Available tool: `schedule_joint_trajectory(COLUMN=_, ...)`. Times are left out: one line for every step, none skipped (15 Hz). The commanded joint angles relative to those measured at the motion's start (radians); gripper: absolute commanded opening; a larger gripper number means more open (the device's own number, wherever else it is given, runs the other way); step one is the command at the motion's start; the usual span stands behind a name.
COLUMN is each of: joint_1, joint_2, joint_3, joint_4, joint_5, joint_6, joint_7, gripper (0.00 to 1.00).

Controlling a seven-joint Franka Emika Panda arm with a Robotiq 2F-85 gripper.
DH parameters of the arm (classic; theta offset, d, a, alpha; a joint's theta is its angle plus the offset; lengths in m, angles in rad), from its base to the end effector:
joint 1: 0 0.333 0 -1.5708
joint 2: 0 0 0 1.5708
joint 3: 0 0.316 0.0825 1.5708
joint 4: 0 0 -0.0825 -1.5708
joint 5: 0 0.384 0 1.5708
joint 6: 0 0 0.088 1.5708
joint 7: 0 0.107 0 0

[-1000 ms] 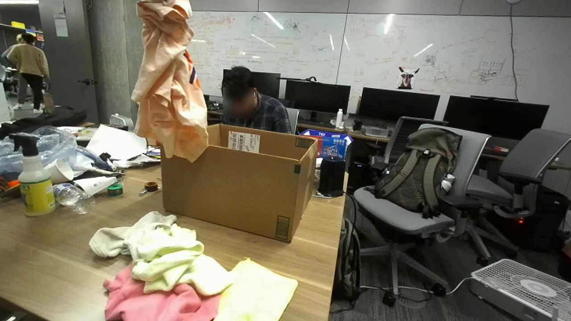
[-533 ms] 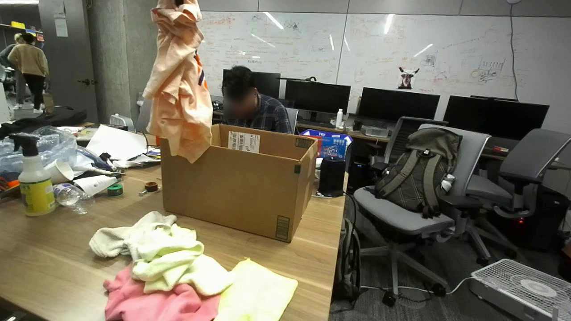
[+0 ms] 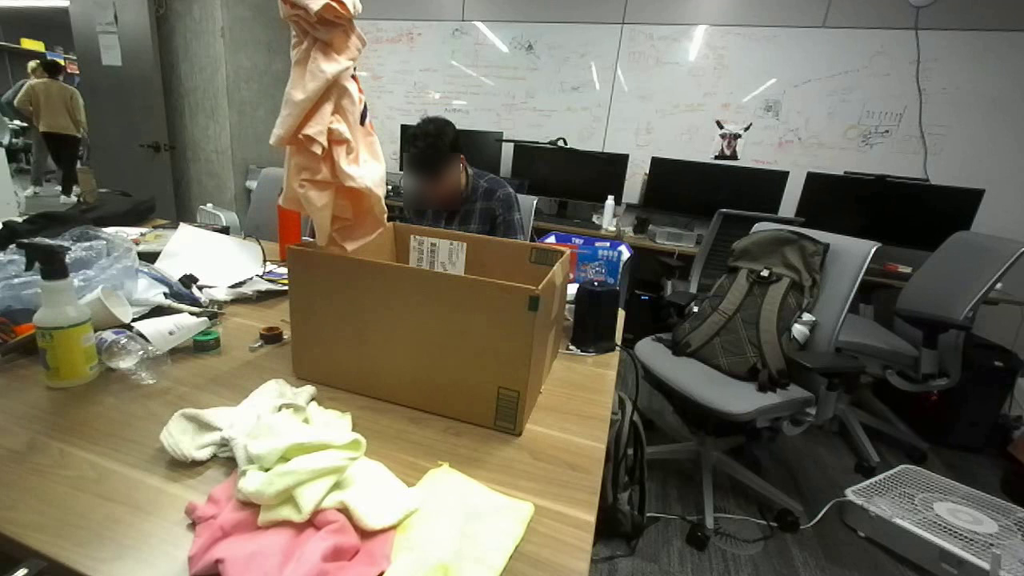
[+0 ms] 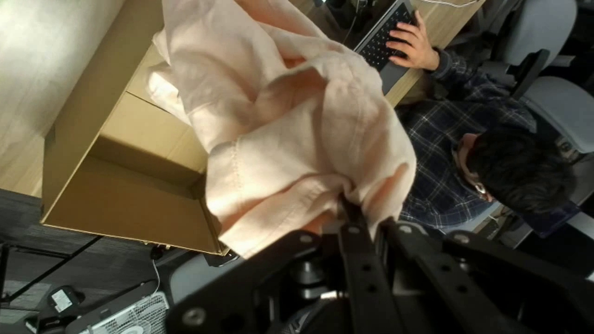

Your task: Place the peach shirt and two yellow towels inside the brown box

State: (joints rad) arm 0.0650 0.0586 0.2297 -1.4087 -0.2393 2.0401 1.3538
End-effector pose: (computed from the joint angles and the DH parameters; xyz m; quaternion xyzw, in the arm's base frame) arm 0.5848 0.1580 0.7254 -0.8323 0.4645 -0.2726 0.1311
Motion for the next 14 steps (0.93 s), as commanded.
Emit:
schedule_joint_trajectory(joint_1=0.073, joint_2=0.13, joint_3=-0.036, joint_4=0.236, joint_5=-0.048, joint_6=-0.086, joint_7=0.028, gripper=0.02)
schedule_joint_trajectory(joint_1=0.087, joint_2=0.159, joint_3=-0.046, joint_4=0.278, joint_5=-0.054, joint_6=-0.1, joint_7=0.025, gripper=0.02)
schedule_joint_trajectory(joint_1=0.1, joint_2=0.189, joint_3=-0.059, joint_4=0.32, joint_5=-0.061, joint_6=-0.109, joint_7=0.026, gripper=0.02)
schedule_joint_trajectory(joint_1=0.111, joint_2=0.218, joint_3=-0.074, joint_4=0.359, joint_5=-0.063, joint_6=-0.115, joint_7=0.029, gripper=0.02)
schedule_joint_trajectory(joint_1=0.118, joint_2=0.249, joint_3=-0.091, joint_4=0.398, joint_5=-0.056, joint_6=-0.123, joint_7=0.031, gripper=0.02)
schedule_joint_trajectory(joint_1=0.127, joint_2=0.279, joint_3=-0.109, joint_4=0.436, joint_5=-0.055, joint_6=-0.131, joint_7=0.041, gripper=0.02)
schedule_joint_trajectory(joint_1=0.133, joint_2=0.31, joint_3=-0.128, joint_4=0.474, joint_5=-0.049, joint_6=-0.142, joint_7=0.045, gripper=0.02)
schedule_joint_trajectory(joint_1=0.137, joint_2=0.337, joint_3=-0.148, joint_4=0.51, joint_5=-0.046, joint_6=-0.149, joint_7=0.055, gripper=0.02)
schedule_joint_trajectory(joint_1=0.14, joint_2=0.364, joint_3=-0.165, joint_4=0.545, joint_5=-0.039, joint_6=-0.165, joint_7=0.06, gripper=0.02)
schedule_joint_trajectory(joint_1=0.137, joint_2=0.391, joint_3=-0.182, joint_4=0.581, joint_5=-0.026, joint_6=-0.178, joint_7=0.064, gripper=0.02)
schedule_joint_trajectory(joint_1=0.115, joint_2=0.424, joint_3=-0.165, joint_4=0.629, joint_5=-0.034, joint_6=-0.201, joint_7=0.069, gripper=0.02)
schedule_joint_trajectory(joint_1=0.111, joint_2=0.448, joint_3=-0.173, joint_4=0.665, joint_5=-0.031, joint_6=-0.217, joint_7=0.066, gripper=0.02)
schedule_joint_trajectory(joint_1=0.128, joint_2=0.457, joint_3=-0.213, joint_4=0.676, joint_5=-0.014, joint_6=-0.218, joint_7=0.059, gripper=0.02)
schedule_joint_trajectory(joint_1=0.125, joint_2=0.474, joint_3=-0.223, joint_4=0.704, joint_5=-0.011, joint_6=-0.226, joint_7=0.053, gripper=0.02)
